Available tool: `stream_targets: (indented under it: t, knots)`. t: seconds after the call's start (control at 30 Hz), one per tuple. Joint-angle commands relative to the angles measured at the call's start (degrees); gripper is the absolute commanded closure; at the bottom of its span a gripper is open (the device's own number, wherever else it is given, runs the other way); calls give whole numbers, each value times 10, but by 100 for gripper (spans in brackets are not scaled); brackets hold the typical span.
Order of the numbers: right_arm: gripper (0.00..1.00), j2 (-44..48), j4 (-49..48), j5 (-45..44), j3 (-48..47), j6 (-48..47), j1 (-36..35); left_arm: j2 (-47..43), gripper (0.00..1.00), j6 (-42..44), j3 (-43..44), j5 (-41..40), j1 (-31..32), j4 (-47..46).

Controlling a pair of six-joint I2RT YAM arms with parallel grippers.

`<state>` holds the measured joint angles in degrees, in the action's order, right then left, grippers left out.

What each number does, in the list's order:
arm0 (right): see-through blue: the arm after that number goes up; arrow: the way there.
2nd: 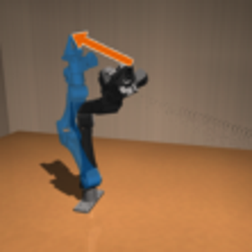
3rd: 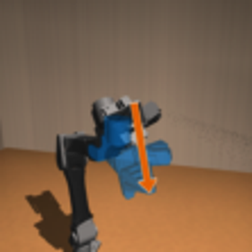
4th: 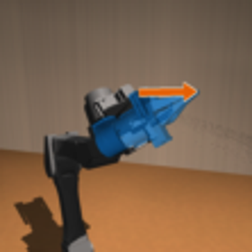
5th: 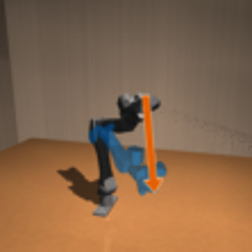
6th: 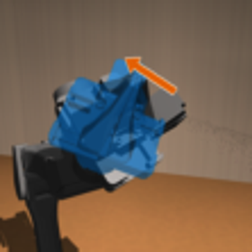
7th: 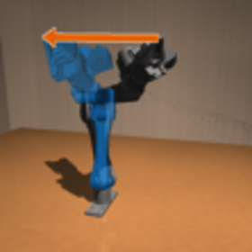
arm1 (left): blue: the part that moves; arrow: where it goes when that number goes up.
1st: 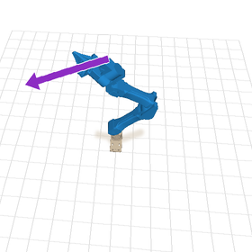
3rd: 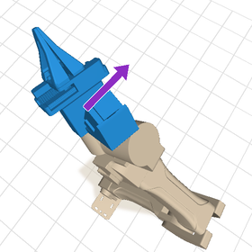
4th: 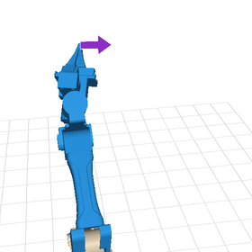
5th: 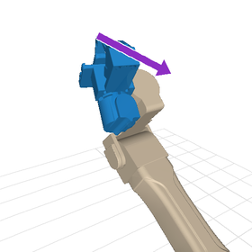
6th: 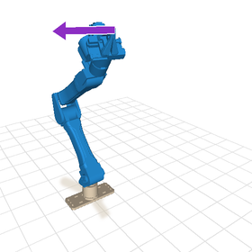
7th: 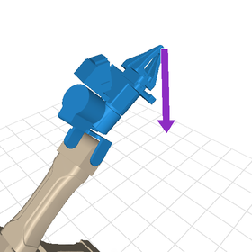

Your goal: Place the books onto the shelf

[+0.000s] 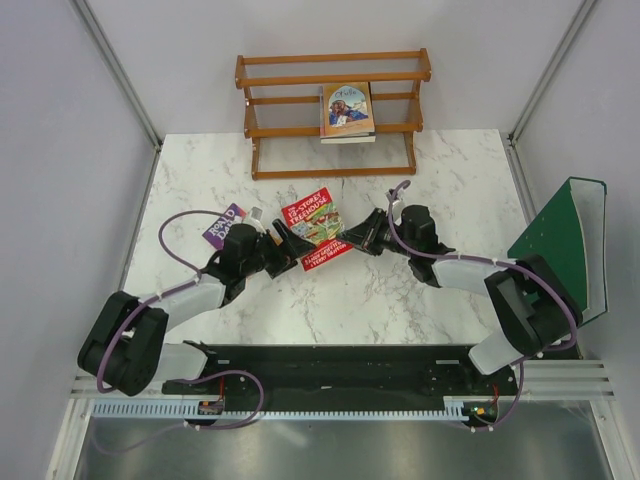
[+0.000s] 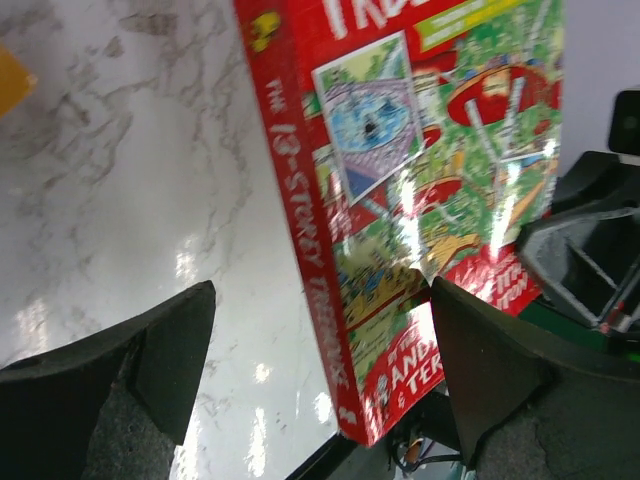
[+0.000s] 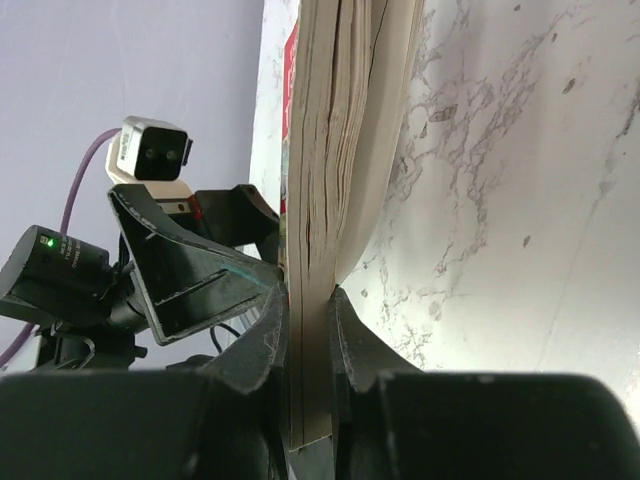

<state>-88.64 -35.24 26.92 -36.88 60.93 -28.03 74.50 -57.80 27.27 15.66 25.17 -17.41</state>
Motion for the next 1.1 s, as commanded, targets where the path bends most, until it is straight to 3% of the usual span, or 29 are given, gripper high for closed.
stream_targets:
  t: [0.0, 0.13, 0.2, 0.23, 0.27, 0.3, 0.33, 0.37, 0.4, 0.43, 0.57, 0.7, 0.83, 0.97, 1.07]
  knots:
    - [93, 38, -42, 38, 6, 29, -2, 8, 6, -20, 8, 18, 9, -140]
    - [93, 37, -70, 52, 35, 53, -4, 10, 8, -21, 13, 13, 13, -185]
    - [93, 38, -67, 54, 41, 50, -9, 15, 21, -22, 18, 17, 14, -210]
    - [92, 39, -49, 55, 43, 45, -10, 16, 31, -21, 23, 19, 14, -215]
    - [91, 41, -41, 54, 44, 38, -14, 19, 60, -21, 33, 29, 14, -218]
    - [87, 43, -30, 53, 45, 26, -15, 25, 78, -18, 41, 35, 14, -219]
    - [82, 51, -6, 39, 52, 22, -15, 28, 91, -18, 46, 40, 14, -218]
    - [69, 58, 2, 32, 59, 21, -14, 30, 98, -19, 55, 47, 14, -217]
    - [60, 65, 10, 21, 65, 20, -13, 31, 98, -21, 59, 47, 14, -214]
    - [44, 86, 20, -3, 81, 24, -11, 29, 98, -21, 61, 47, 14, -214]
    - [19, 159, 24, -67, 135, 59, -10, 25, 98, -17, 75, 45, 14, -199]
    - [9, 237, 21, -110, 189, 109, -9, 30, 98, -23, 89, 45, 14, -192]
    - [4, 304, -47, -133, 255, 166, -11, 52, 98, -30, 109, 60, 14, -198]
    - [2, 297, -52, -129, 250, 168, -16, 72, 98, -33, 138, 89, 15, -199]
    - [2, 255, -116, -126, 243, 176, -35, 85, 98, -31, 155, 108, 16, -194]
